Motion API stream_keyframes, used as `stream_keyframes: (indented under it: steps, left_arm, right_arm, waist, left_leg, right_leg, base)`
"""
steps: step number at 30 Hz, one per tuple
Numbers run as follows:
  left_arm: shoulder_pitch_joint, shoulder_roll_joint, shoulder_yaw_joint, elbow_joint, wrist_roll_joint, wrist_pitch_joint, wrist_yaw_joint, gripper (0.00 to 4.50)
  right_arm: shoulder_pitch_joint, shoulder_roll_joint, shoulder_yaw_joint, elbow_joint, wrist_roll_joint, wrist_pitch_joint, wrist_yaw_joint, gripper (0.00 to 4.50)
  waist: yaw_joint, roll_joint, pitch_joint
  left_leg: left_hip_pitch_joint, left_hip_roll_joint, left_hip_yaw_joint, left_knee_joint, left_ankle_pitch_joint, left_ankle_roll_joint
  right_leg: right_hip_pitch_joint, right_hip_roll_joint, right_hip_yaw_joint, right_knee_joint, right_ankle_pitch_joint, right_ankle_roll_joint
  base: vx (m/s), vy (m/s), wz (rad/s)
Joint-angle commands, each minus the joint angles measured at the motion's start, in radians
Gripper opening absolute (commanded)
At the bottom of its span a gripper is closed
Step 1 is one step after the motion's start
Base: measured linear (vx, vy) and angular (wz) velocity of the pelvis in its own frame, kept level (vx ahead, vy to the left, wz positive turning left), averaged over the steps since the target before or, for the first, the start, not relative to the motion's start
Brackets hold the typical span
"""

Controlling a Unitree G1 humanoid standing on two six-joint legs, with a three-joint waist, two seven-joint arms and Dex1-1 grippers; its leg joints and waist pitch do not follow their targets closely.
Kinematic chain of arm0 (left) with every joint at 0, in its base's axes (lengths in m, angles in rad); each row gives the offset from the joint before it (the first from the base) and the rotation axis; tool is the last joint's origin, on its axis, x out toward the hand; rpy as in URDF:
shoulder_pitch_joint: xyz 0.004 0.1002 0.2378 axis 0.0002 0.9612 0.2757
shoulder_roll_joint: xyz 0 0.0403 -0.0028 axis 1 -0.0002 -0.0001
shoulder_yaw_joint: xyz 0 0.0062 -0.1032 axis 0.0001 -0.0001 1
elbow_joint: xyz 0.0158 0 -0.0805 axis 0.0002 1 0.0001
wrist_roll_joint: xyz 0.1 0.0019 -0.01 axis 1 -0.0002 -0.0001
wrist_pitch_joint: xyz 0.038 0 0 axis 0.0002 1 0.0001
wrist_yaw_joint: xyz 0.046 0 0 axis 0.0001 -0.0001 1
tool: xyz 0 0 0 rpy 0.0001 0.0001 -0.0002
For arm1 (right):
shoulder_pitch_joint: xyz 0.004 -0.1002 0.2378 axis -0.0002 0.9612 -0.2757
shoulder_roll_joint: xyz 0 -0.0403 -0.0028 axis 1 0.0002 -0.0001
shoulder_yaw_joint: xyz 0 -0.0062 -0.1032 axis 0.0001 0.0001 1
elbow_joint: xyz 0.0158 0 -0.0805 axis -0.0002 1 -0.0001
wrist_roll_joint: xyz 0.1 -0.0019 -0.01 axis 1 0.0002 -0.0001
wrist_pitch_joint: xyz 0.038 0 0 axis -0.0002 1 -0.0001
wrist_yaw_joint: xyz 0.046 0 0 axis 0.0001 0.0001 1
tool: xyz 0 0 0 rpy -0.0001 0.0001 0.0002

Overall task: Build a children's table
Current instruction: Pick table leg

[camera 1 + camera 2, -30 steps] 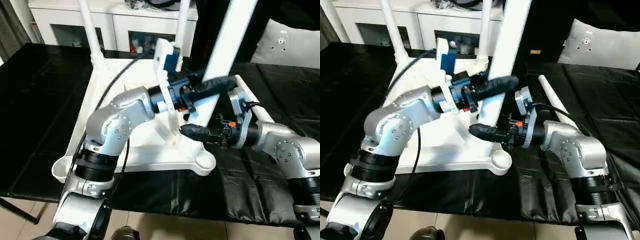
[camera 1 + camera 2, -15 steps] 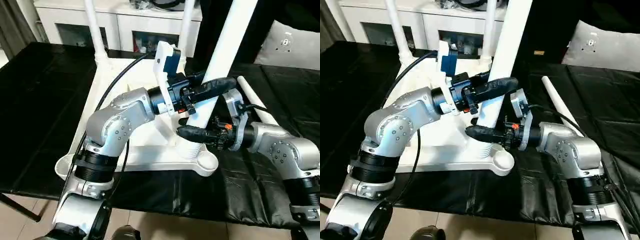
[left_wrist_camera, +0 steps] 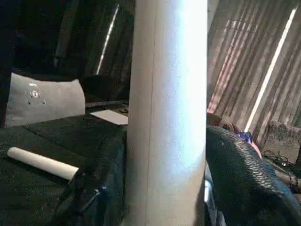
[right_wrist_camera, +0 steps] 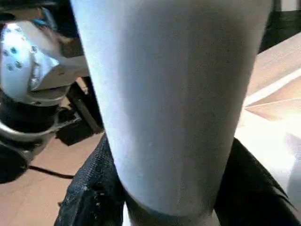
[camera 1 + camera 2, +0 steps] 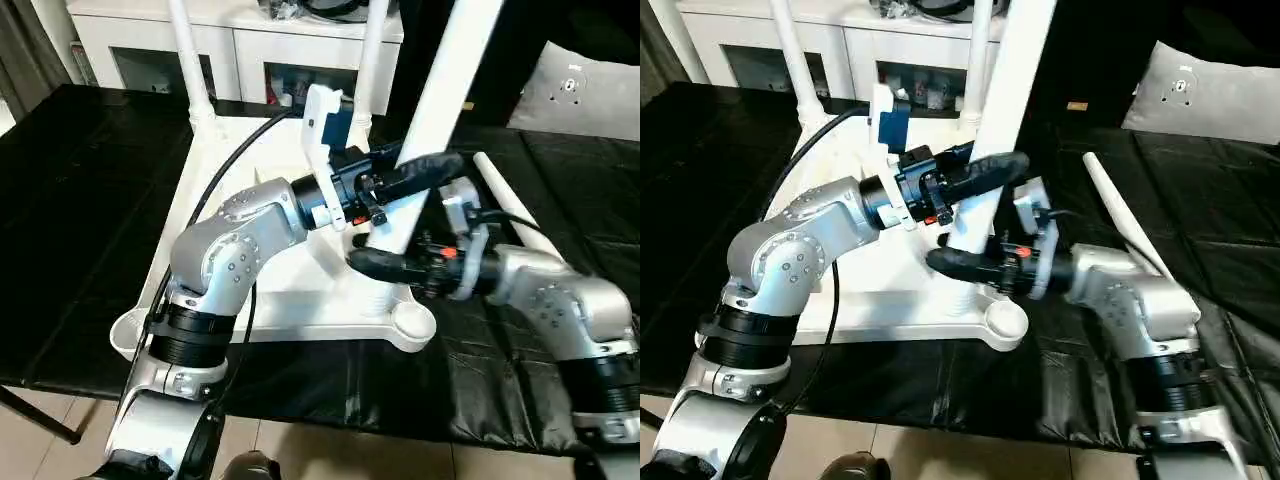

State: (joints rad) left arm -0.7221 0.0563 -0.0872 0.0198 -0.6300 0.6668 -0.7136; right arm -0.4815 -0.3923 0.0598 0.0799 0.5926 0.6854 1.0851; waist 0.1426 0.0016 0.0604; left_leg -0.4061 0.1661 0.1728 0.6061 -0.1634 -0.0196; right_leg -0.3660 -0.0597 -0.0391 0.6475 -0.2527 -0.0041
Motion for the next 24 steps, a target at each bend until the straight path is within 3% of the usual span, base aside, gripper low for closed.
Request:
stream_keyframes:
  steps: [1, 3, 4, 8, 11, 12, 14, 16, 21, 24]
  left_arm:
    - [0.0, -0.028, -0.069, -0.052, -0.017, 0.023, -0.031, 2.97]
    - [0.011, -0.033, -0.1, -0.07, -0.006, 0.021, -0.037, 3.09]
    - [0.016, -0.035, -0.112, -0.076, 0.007, 0.011, -0.036, 3.39]
    - [0.023, -0.041, -0.119, -0.077, 0.015, 0.005, -0.028, 3.5]
    - [0.03, -0.046, -0.124, -0.083, 0.013, 0.009, -0.029, 3.93]
    - [0.036, -0.054, -0.124, -0.088, 0.004, 0.016, -0.026, 3.95]
    - [0.042, -0.063, -0.122, -0.092, -0.001, 0.022, -0.021, 4.09]
    - [0.041, -0.068, -0.121, -0.086, 0.014, 0.013, -0.013, 4.35]
    - [0.041, -0.065, -0.094, -0.078, 0.019, -0.016, -0.011, 4.48]
    - [0.069, -0.083, -0.045, -0.119, -0.045, -0.013, -0.021, 4.5]
  right_arm:
    - [0.001, 0.012, -0.014, 0.032, -0.045, -0.029, -0.078, 1.95]
    - [-0.005, 0.05, -0.025, 0.06, -0.081, -0.083, -0.15, 1.95]
    - [-0.007, 0.063, -0.025, 0.071, -0.1, -0.109, -0.174, 1.95]
    - [-0.019, 0.084, -0.038, 0.091, -0.093, -0.089, -0.214, 1.95]
    - [-0.017, 0.088, -0.032, 0.093, -0.107, -0.097, -0.233, 1.95]
    - [-0.013, 0.092, -0.023, 0.094, -0.123, -0.116, -0.238, 1.95]
    - [-0.007, 0.1, -0.014, 0.103, -0.147, -0.146, -0.246, 1.95]
    - [-0.005, 0.11, -0.019, 0.116, -0.156, -0.169, -0.256, 1.95]
    - [-0.001, 0.124, -0.04, 0.117, -0.157, -0.189, -0.292, 1.95]
    - [0.006, 0.124, -0.041, 0.133, -0.168, -0.222, -0.28, 1.95]
  waist:
    - [-0.003, -0.013, -0.079]
    - [-0.004, -0.011, -0.078]
    - [-0.007, -0.012, -0.077]
    - [-0.008, -0.01, -0.077]
    - [-0.006, -0.01, -0.077]
    - [-0.005, -0.002, -0.077]
    - [-0.007, -0.006, -0.077]
    - [-0.008, -0.006, -0.077]
    - [-0.008, -0.004, -0.076]
    - [-0.007, -0.01, -0.075]
  left_leg:
    - [0.03, 0.063, -0.02, -0.055, -0.041, 0.048]
    - [0.031, 0.064, -0.02, -0.056, -0.051, 0.04]
    - [0.03, 0.063, -0.02, -0.058, -0.061, 0.034]
    - [0.033, 0.064, -0.021, -0.06, -0.072, 0.026]
    - [0.033, 0.064, -0.021, -0.06, -0.072, 0.026]
    - [0.032, 0.065, -0.022, -0.06, -0.071, 0.022]
    - [0.032, 0.065, -0.022, -0.061, -0.079, 0.016]
    - [0.032, 0.063, -0.021, -0.061, -0.096, 0.011]
    - [0.033, 0.065, -0.022, -0.063, -0.094, 0.012]
    - [0.031, 0.064, -0.021, -0.063, -0.093, 0.016]
  right_leg:
    - [0.039, -0.088, 0.039, -0.066, 0.104, -0.241]
    - [0.036, -0.09, 0.039, -0.067, 0.088, -0.241]
    - [0.036, -0.09, 0.039, -0.069, 0.075, -0.236]
    - [0.037, -0.087, 0.04, -0.07, 0.07, -0.23]
    - [0.037, -0.087, 0.04, -0.07, 0.077, -0.226]
    - [0.036, -0.089, 0.04, -0.068, 0.08, -0.226]
    - [0.037, -0.088, 0.04, -0.069, 0.082, -0.225]
    - [0.037, -0.088, 0.041, -0.072, 0.076, -0.224]
    - [0.037, -0.087, 0.041, -0.072, 0.076, -0.22]
    - [0.038, -0.09, 0.04, -0.071, 0.074, -0.227]
  base:
    - [0.0, 0.0, 0.0]
    - [0.0, 0.0, 0.0]
    - [0.0, 0.0, 0.0]
    - [0.0, 0.0, 0.0]
    - [0.0, 0.0, 0.0]
    - [0.0, 0.0, 0.0]
    - [0.0, 0.0, 0.0]
    - [0.0, 0.0, 0.0]
    - [0.0, 0.0, 0.0]
    - [0.0, 0.0, 0.0]
